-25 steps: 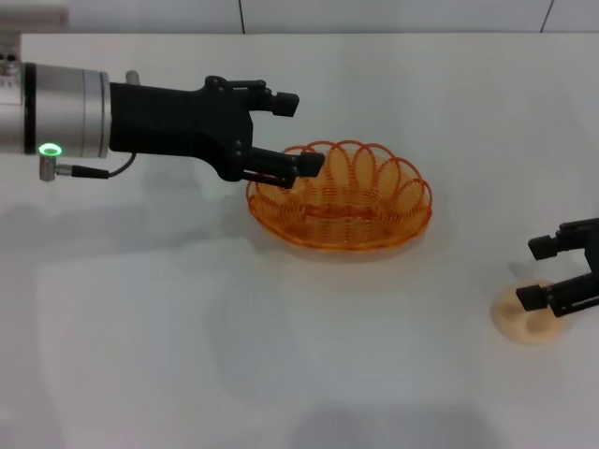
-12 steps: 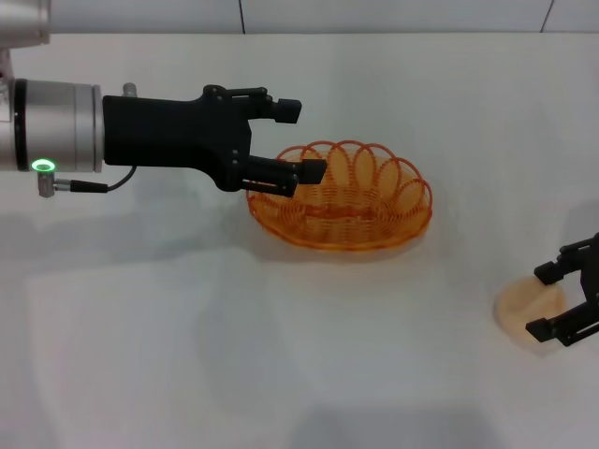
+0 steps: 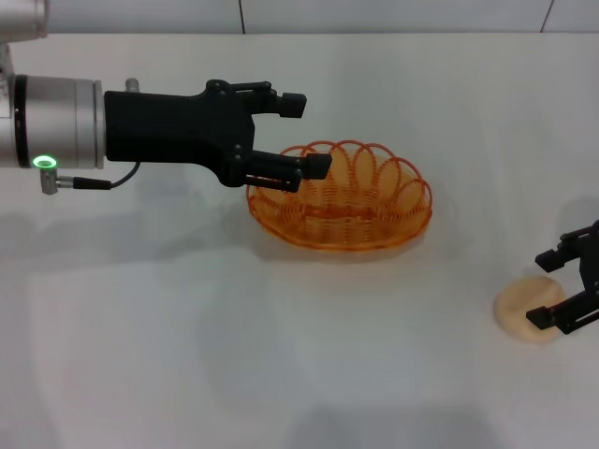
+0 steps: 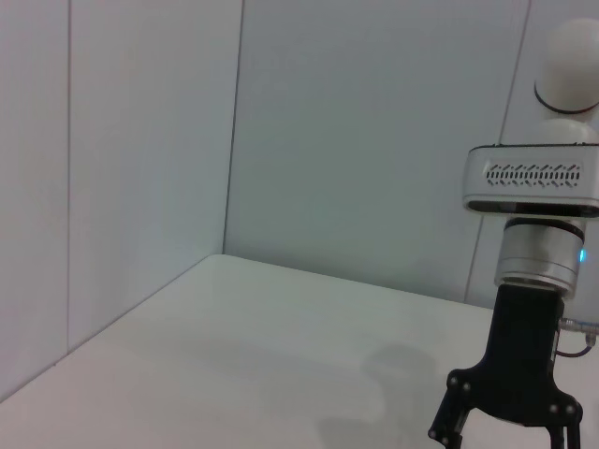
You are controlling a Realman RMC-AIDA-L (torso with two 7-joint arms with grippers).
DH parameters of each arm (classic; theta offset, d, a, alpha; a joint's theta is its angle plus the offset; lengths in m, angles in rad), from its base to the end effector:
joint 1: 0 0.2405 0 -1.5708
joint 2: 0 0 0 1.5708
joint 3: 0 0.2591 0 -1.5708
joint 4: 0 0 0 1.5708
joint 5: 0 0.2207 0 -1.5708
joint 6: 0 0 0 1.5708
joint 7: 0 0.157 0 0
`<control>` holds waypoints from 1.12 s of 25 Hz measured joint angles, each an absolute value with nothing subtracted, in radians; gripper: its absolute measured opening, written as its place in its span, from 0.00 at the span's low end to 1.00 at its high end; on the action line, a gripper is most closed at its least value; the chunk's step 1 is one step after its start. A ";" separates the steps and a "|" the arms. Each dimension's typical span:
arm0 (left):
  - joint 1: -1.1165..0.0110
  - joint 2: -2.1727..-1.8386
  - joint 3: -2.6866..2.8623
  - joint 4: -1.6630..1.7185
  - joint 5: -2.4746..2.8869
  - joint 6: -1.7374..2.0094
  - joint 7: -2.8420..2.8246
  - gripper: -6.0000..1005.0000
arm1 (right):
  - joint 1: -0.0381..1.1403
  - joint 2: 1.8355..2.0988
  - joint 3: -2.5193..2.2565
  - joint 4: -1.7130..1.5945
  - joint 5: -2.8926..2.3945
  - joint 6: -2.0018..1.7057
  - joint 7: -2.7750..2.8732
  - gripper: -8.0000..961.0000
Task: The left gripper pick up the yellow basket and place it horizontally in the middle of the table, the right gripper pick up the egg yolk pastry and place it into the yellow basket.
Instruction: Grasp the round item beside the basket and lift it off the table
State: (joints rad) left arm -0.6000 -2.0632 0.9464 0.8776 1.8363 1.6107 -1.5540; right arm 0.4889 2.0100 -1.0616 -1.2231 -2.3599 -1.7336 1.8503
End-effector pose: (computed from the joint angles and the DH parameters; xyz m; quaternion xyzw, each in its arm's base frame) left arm -0.1813 0.3676 0.0015 -0.9611 -0.1168 -0.2418 0.0645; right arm 0.2489 0.3371 0.0363 -0.9767 0.1878 -0.0817 0.0643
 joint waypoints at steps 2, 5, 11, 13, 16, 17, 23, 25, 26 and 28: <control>-0.601 -2.063 0.946 0.877 1.836 1.611 -1.555 0.88 | 0.489 2.010 -1.060 -1.232 -2.357 -1.733 1.851 0.87; -0.600 -2.063 0.946 0.877 1.836 1.611 -1.555 0.88 | 0.489 2.010 -1.055 -1.233 -2.356 -1.733 1.853 0.86; -0.590 -2.063 0.946 0.876 1.814 1.610 -1.553 0.88 | 0.481 2.011 -1.060 -1.220 -2.360 -1.708 1.850 0.86; -0.589 -2.063 0.946 0.876 1.810 1.610 -1.552 0.88 | 0.475 2.011 -1.061 -1.219 -2.361 -1.699 1.848 0.86; -0.588 -2.063 0.946 0.876 1.810 1.611 -1.551 0.88 | 0.473 2.011 -1.062 -1.218 -2.361 -1.698 1.848 0.85; -0.588 -2.063 0.946 0.876 1.810 1.611 -1.551 0.88 | 0.472 2.011 -1.062 -1.218 -2.361 -1.697 1.848 0.85; -0.587 -2.063 0.946 0.876 1.810 1.611 -1.550 0.88 | 0.467 2.012 -1.062 -1.207 -2.361 -1.678 1.848 0.85; -0.587 -2.063 0.946 0.876 1.809 1.610 -1.549 0.88 | 0.467 2.012 -1.063 -1.202 -2.361 -1.669 1.848 0.75; -0.587 -2.063 0.946 0.876 1.808 1.610 -1.549 0.88 | 0.467 2.012 -1.064 -1.199 -2.362 -1.664 1.848 0.65; -0.587 -2.063 0.946 0.876 1.808 1.609 -1.549 0.88 | 0.468 2.012 -1.066 -1.194 -2.362 -1.657 1.848 0.60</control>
State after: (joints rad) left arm -0.5874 -2.0632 0.9465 0.8759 1.8076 1.6091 -1.5492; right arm 0.4680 2.0121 -1.0659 -1.1939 -2.3620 -1.6571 1.8481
